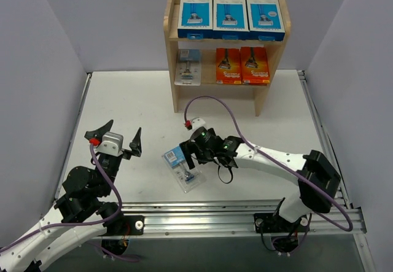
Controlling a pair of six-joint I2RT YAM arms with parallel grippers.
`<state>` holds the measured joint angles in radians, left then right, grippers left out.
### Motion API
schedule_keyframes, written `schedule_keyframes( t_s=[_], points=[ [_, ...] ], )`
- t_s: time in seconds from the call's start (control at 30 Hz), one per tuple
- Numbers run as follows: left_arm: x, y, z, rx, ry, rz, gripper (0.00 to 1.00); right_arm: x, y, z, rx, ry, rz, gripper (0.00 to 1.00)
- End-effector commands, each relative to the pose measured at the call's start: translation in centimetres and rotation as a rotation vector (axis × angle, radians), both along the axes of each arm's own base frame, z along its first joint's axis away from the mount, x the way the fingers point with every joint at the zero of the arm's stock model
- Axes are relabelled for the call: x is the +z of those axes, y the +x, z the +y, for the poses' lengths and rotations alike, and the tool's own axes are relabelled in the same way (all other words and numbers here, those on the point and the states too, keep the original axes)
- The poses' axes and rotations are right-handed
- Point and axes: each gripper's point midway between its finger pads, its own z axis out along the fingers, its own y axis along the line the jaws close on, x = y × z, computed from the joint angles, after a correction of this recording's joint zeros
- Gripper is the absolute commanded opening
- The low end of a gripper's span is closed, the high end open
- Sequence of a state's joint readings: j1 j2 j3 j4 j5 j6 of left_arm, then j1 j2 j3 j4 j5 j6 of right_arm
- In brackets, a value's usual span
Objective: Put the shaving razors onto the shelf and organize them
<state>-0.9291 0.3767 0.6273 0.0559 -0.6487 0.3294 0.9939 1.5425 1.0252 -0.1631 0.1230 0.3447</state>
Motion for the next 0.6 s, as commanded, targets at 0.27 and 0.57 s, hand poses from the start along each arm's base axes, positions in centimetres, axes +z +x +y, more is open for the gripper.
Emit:
schedule_keyframes(
  t_s=[0.27,0.57],
  points=[
    [1.7,-0.2,0.6,0.018,-0.034,-0.031,0.94,0.3,-3.2,2.5,-0.030,0.070,0.054,0.55],
    [1.8,-0.2,0.7,0.018,-0.036,-0.032,0.94,-3.1,-6.3,3.2,0.058,-0.032,0.113,0.56]
  ],
)
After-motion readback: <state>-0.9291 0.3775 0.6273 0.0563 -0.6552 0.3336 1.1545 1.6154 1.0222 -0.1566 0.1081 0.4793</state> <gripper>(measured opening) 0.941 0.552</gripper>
